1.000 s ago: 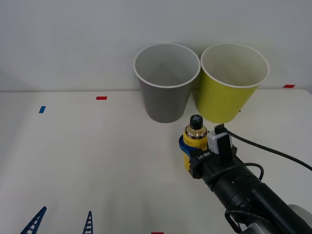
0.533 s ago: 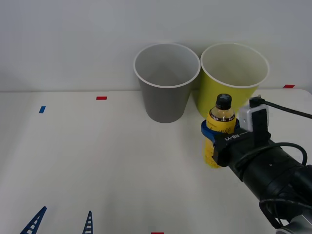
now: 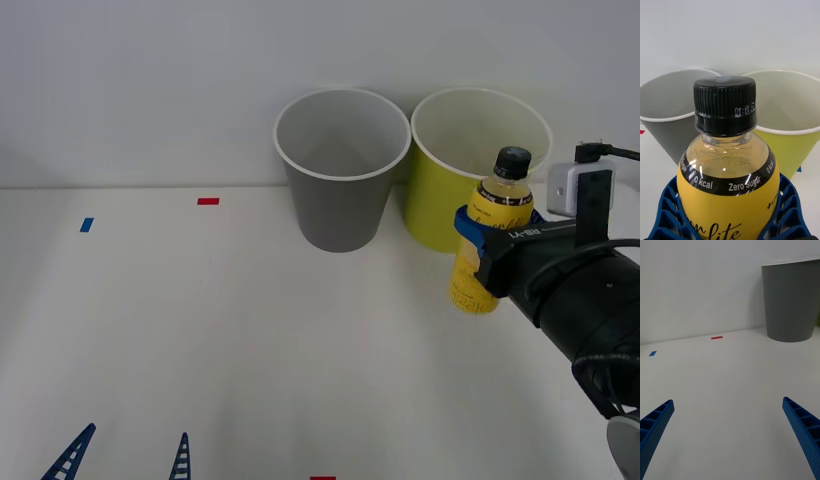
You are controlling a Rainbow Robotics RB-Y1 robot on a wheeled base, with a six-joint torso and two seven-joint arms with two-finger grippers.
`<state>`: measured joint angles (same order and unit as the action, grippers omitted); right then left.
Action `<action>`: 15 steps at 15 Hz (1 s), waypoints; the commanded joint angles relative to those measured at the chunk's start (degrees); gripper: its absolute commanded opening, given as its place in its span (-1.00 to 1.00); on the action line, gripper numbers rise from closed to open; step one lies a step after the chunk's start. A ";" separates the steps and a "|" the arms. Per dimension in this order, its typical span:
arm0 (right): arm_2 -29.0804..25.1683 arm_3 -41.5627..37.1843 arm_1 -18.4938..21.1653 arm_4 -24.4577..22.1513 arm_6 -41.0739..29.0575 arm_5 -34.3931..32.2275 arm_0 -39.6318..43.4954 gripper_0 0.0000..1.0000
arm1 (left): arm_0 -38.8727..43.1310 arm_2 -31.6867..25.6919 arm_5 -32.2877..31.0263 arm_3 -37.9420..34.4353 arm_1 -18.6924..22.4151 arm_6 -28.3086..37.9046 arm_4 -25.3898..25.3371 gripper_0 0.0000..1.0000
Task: Put cans in the gray bin and PET bottles in the light green bin.
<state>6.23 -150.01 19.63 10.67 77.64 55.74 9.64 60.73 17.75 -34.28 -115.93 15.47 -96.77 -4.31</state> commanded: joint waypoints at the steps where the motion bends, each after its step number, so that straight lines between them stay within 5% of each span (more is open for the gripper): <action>1: -6.49 0.01 -2.23 4.88 0.14 1.22 -7.53 -0.92 | 0.00 0.00 0.00 0.00 0.00 0.00 0.00 1.00; 6: -16.34 0.01 -6.18 11.65 2.08 8.86 -17.82 -0.92 | 0.00 0.00 0.00 0.00 0.00 0.00 0.00 1.00; 11: -17.22 4.90 -5.74 12.09 3.83 8.60 -25.81 -0.92 | 0.00 0.00 0.00 0.00 0.00 0.00 0.00 1.00; 15: -17.13 12.46 -4.60 12.09 6.03 1.30 -27.75 -0.92 | 0.00 0.00 0.00 0.00 0.00 0.00 0.00 1.00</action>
<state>-10.93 -139.39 14.49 22.77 83.09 58.89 -17.50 60.73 17.75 -34.28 -115.93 15.47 -96.77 -4.31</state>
